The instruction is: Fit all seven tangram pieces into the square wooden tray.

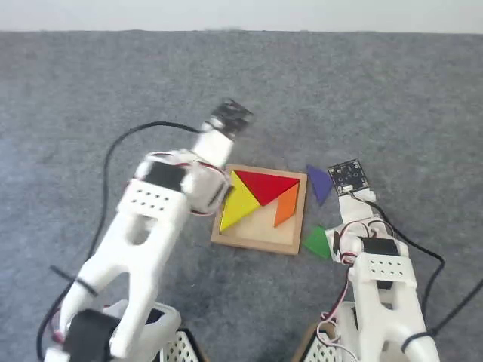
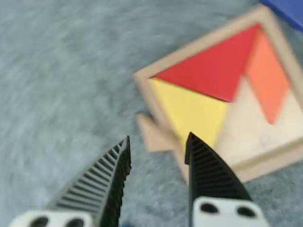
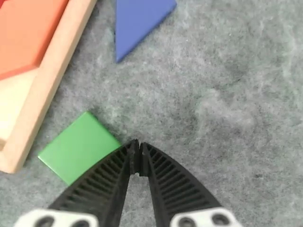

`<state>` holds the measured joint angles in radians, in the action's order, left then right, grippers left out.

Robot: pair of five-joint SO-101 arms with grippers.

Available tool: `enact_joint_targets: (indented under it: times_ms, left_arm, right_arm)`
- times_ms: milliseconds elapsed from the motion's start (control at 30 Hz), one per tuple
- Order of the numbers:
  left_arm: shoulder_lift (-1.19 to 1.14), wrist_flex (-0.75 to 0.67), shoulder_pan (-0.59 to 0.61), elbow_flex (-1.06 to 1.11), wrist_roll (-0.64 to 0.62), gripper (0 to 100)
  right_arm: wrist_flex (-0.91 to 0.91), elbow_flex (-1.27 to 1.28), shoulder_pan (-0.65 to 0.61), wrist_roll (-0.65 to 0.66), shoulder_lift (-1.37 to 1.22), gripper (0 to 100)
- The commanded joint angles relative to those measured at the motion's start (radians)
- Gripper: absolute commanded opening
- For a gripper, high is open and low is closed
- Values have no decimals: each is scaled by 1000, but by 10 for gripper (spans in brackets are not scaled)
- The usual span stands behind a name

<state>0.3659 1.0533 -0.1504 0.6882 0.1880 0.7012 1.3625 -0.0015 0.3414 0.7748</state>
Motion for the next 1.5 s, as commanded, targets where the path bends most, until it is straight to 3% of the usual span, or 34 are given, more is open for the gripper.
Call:
enact_joint_targets:
  times_ms: [0, 100, 200, 333, 600, 767, 1100, 1200, 1333, 1467]
  left_arm:
    - [15, 5, 78, -7, -121, 190]
    - [-89, 11, 87, -10, -247, 262]
    - [-224, 8, 71, -41, -279, 302]
    - [-377, 11, 72, -117, -365, 301]
    - [-514, 12, 66, -205, -393, 300]
    - [-554, 12, 57, -222, -387, 226]
    - [-560, 94, -126, -222, -233, 188]
    - [-559, 94, -112, -220, -167, 171]
    - [-540, 87, -46, -255, -72, 43]
    - [-413, 87, -26, -262, 20, 40]
  right_arm:
    - [-8, -8, -8, 12, 18, 8]
    - [-8, -8, -8, 12, 18, 8]
    - [-8, -8, -8, 12, 18, 8]
    - [-12, 5, -8, 12, 27, 8]
    - [-12, 5, -8, 12, 27, 8]
    - [-12, 5, -8, 12, 27, 8]
    - [-13, 5, -8, 12, 27, 8]
    - [-13, 5, -8, 12, 27, 8]
    - [-13, 5, -8, 12, 27, 8]
    - [-15, 5, -8, 12, 27, 8]
